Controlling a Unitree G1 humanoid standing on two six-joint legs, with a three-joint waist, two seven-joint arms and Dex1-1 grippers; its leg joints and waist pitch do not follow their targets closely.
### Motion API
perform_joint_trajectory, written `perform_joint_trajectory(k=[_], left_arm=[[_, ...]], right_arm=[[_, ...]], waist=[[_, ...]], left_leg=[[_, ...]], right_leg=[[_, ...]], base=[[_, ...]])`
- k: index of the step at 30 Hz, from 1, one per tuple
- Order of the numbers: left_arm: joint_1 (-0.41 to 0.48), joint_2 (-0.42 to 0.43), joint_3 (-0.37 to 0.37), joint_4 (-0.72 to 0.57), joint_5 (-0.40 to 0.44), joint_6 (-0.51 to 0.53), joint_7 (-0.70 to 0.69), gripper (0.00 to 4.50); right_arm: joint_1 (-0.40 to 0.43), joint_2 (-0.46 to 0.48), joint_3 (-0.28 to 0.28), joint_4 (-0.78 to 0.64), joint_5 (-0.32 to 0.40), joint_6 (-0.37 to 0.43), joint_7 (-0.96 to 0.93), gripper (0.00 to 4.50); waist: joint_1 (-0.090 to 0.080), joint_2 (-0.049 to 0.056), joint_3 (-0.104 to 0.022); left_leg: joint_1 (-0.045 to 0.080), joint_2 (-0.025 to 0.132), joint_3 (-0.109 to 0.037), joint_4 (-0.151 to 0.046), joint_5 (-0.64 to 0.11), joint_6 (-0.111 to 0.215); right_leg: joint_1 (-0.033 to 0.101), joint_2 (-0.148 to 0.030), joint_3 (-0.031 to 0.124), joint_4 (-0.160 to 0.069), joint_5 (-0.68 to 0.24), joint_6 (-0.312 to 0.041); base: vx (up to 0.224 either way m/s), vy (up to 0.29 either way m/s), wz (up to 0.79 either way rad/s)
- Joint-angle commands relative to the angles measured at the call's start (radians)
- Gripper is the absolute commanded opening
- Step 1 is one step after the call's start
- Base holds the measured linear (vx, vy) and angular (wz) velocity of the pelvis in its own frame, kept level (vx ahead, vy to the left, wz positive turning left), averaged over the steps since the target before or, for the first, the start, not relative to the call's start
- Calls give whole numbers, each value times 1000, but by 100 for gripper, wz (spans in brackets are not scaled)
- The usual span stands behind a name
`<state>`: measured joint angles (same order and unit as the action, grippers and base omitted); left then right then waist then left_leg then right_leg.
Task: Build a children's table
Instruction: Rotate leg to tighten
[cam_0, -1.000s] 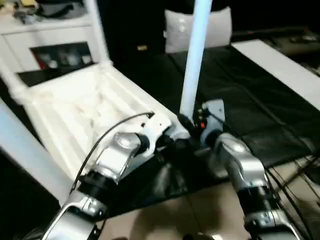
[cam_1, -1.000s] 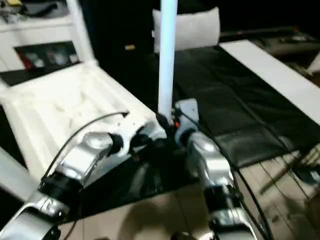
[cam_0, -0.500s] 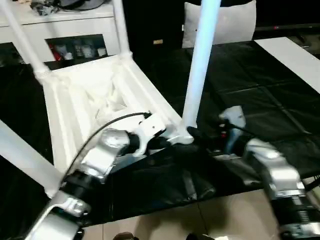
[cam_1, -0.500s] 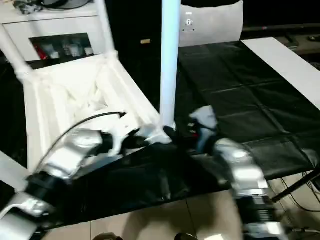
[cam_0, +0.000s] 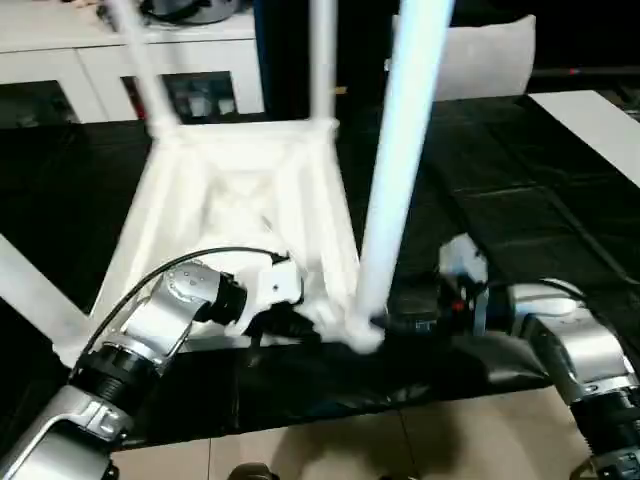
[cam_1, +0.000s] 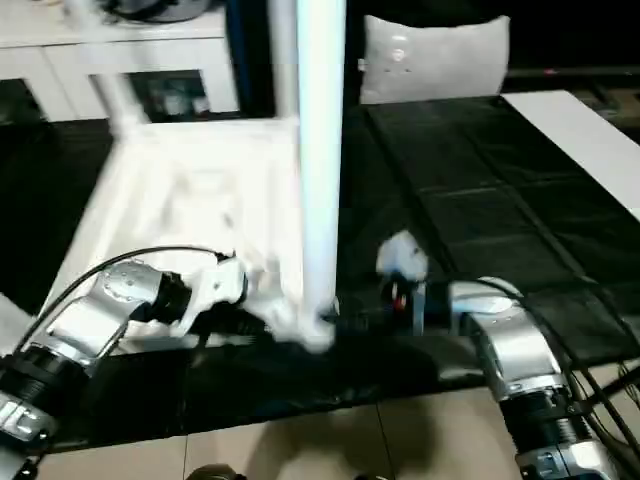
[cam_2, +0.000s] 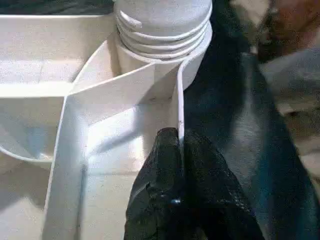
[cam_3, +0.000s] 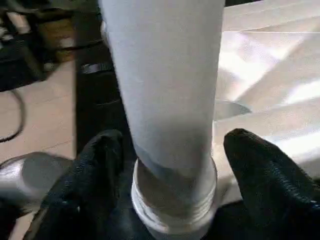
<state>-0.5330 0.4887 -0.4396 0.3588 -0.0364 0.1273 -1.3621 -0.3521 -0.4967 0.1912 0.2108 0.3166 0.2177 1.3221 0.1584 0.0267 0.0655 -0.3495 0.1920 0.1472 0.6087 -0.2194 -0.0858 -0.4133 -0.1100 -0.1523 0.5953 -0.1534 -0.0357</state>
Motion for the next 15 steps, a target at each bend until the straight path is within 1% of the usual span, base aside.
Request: perform_joint_trajectory(k=[1,2,3,4,5,6,7,9,11,12,13,15], left_arm=[[-34,-16,-51,-13,9,-34,-67,0],[-34,-16,-51,-13,9,-34,-67,0],[-42,-21,-52,1,15,-43,-64,0],[-45,-23,-50,6,17,-46,-62,0],[-47,-24,-49,11,19,-48,-61,0],[-48,-24,-49,12,19,-49,-61,0],[-49,-24,-48,14,19,-50,-59,0],[-48,-23,-47,13,20,-50,-58,0],[-47,-21,-45,15,19,-51,-59,0],[-46,-21,-44,17,19,-51,-58,0],[-46,-20,-40,22,17,-51,-54,0],[-45,-21,-34,27,17,-47,-46,0]], right_arm=[[-29,-8,20,18,-1,16,31,307],[-29,-8,20,18,-1,16,31,307],[-36,-5,25,28,3,25,41,287],[-37,-5,29,29,6,29,47,287],[-38,-6,33,29,9,33,53,273],[-39,-7,35,29,11,38,58,273],[-39,-9,39,27,15,48,70,261],[-39,-9,40,26,17,52,75,261],[-38,-10,43,23,19,60,85,235],[-38,-9,44,23,20,61,87,228],[-38,-8,44,22,22,65,90,221],[-37,-3,41,21,23,68,86,210]], waist=[[-7,-10,-84],[-6,-10,-83],[-3,-11,-84],[-2,-15,-83],[-1,-14,-83],[-1,-13,-82],[-1,-14,-82],[-1,-16,-82],[-1,-13,-82],[-1,-14,-83],[-1,-11,-82],[-1,-13,-81]], left_leg=[[-7,41,4,-71,-76,81],[-6,41,4,-71,-78,79],[-6,40,5,-70,-78,74],[-8,39,5,-70,-79,72],[-8,39,5,-70,-81,72],[-9,39,5,-71,-84,69],[-9,38,5,-71,-84,67],[-10,38,4,-71,-77,67],[-9,39,4,-71,-73,67],[-10,39,4,-71,-71,68],[-9,39,3,-71,-73,67],[-10,38,5,-71,-79,67]], right_leg=[[70,-56,68,-63,-280,-159],[69,-55,68,-64,-286,-157],[70,-56,69,-65,-293,-151],[71,-57,68,-66,-298,-147],[71,-56,68,-65,-303,-146],[71,-56,67,-68,-317,-136],[72,-56,67,-69,-327,-129],[71,-56,67,-69,-323,-125],[70,-55,67,-67,-316,-127],[70,-55,67,-67,-309,-129],[69,-54,66,-66,-307,-130],[70,-54,66,-69,-314,-130]], base=[[0,0,0],[0,0,0],[0,0,0],[0,0,0],[0,0,0],[0,0,0],[0,0,0],[0,0,0],[0,0,0],[0,0,0],[0,0,0],[0,0,0]])
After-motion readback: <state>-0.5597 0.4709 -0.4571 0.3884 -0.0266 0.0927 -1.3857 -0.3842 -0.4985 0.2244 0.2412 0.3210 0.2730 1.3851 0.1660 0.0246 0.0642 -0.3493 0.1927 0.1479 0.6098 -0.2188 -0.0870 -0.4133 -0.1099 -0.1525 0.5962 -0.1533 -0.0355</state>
